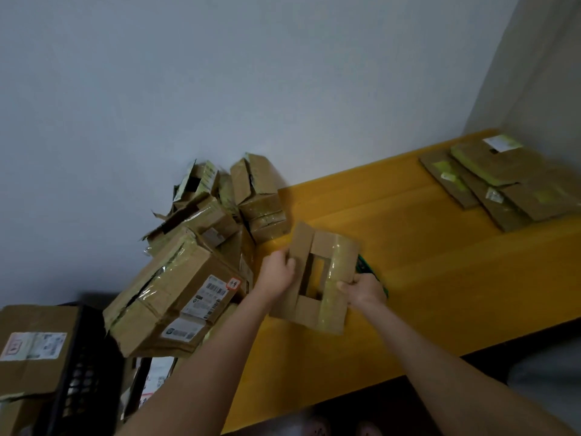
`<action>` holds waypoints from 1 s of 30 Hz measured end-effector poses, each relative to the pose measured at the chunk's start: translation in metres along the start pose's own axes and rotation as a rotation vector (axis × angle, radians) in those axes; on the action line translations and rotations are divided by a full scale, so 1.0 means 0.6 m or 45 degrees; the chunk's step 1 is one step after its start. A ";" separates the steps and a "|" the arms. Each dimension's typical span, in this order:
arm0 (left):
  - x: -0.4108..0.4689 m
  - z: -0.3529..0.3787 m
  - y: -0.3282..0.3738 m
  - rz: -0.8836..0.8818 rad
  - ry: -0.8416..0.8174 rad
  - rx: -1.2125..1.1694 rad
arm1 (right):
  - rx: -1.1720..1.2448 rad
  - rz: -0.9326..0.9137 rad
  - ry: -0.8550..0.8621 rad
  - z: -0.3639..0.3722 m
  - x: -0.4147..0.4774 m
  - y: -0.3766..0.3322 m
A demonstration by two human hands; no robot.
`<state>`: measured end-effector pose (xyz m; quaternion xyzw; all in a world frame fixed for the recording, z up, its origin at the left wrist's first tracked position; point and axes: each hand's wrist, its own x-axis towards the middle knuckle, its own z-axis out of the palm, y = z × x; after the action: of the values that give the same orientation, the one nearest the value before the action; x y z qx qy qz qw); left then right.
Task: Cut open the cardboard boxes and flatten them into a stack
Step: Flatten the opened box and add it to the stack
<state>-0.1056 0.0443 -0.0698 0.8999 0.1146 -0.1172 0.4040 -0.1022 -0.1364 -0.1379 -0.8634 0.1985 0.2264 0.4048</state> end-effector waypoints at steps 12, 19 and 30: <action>-0.007 -0.006 0.101 0.210 0.219 0.006 | 0.166 -0.114 0.101 -0.066 -0.016 -0.078; -0.005 -0.021 0.105 0.187 0.307 -0.075 | 0.237 -0.299 0.012 -0.093 -0.022 -0.081; 0.003 -0.054 0.066 0.077 0.279 -0.365 | 0.729 -0.110 0.051 -0.111 -0.016 -0.054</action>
<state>-0.0880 0.0434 -0.0215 0.8435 0.1462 0.0113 0.5166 -0.0777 -0.1682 -0.0746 -0.7260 0.2253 0.1267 0.6373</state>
